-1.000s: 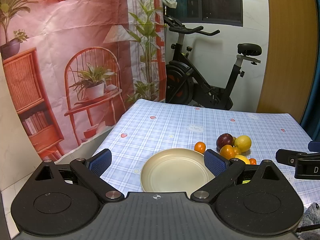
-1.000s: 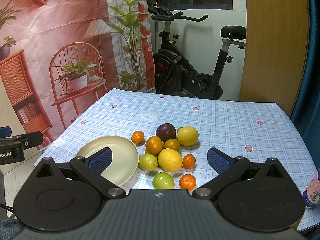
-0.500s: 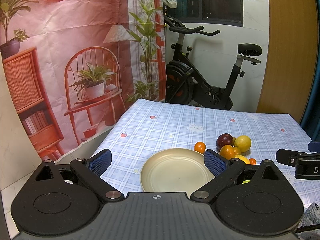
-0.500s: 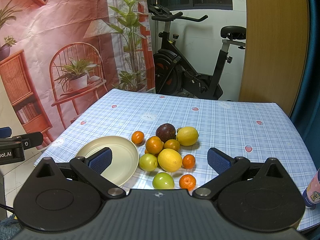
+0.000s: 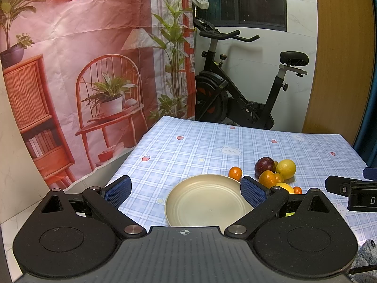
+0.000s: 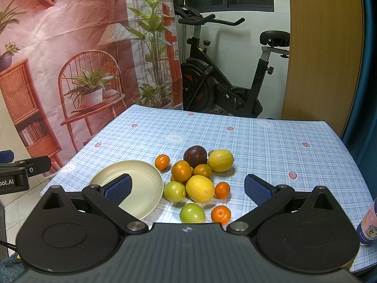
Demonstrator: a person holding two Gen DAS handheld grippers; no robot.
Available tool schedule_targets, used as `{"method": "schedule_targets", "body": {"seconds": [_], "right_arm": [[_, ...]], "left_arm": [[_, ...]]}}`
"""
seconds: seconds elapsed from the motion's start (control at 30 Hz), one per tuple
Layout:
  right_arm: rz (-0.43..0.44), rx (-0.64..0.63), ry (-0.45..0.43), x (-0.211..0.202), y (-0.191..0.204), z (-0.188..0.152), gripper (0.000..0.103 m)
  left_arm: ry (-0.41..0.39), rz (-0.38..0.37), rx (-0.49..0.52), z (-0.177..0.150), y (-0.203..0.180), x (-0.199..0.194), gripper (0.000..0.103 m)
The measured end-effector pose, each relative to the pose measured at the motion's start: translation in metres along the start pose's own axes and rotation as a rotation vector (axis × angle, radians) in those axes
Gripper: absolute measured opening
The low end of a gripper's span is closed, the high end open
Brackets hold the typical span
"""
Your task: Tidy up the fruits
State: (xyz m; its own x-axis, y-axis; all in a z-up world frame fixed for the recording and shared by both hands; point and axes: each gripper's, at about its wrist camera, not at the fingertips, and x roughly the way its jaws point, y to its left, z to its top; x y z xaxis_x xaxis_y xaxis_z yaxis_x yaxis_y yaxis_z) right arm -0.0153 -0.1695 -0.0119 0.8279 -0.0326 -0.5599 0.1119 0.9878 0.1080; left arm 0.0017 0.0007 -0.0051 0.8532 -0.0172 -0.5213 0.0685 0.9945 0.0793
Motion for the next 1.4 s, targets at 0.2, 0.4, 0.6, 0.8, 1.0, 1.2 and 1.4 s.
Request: {"method": "schedule_targets", "body": {"seconds": [0.2, 0.4, 0.6, 0.8, 1.0, 1.2, 1.4], "right_arm": [[0.001, 0.004, -0.002, -0.001, 0.0, 0.0, 0.103], [0.01, 0.026, -0.009, -0.002, -0.003, 0.0, 0.103], [0.02, 0.037, -0.012, -0.002, -0.006, 0.001, 0.103], [0.01, 0.033, -0.118, -0.001, -0.02, 0.014, 0.103], [0.049, 0.058, -0.188, 0.021, -0.047, 0.032, 0.103], [0.059, 0.076, -0.235, 0.054, -0.069, 0.035, 0.103], [0.08, 0.171, -0.278, 0.083, -0.087, 0.031, 0.103]], "left_arm": [[0.006, -0.005, -0.009, 0.0, 0.002, 0.001, 0.1], [0.015, -0.008, -0.019, 0.0, 0.003, 0.003, 0.1], [0.033, -0.019, -0.025, 0.001, 0.003, 0.006, 0.1], [0.011, -0.031, 0.006, 0.013, -0.001, 0.019, 0.1], [-0.054, -0.052, 0.004, 0.028, -0.009, 0.042, 0.099], [-0.083, -0.014, 0.015, 0.036, -0.022, 0.074, 0.097], [-0.059, -0.027, 0.035, 0.042, -0.041, 0.115, 0.088]]}}
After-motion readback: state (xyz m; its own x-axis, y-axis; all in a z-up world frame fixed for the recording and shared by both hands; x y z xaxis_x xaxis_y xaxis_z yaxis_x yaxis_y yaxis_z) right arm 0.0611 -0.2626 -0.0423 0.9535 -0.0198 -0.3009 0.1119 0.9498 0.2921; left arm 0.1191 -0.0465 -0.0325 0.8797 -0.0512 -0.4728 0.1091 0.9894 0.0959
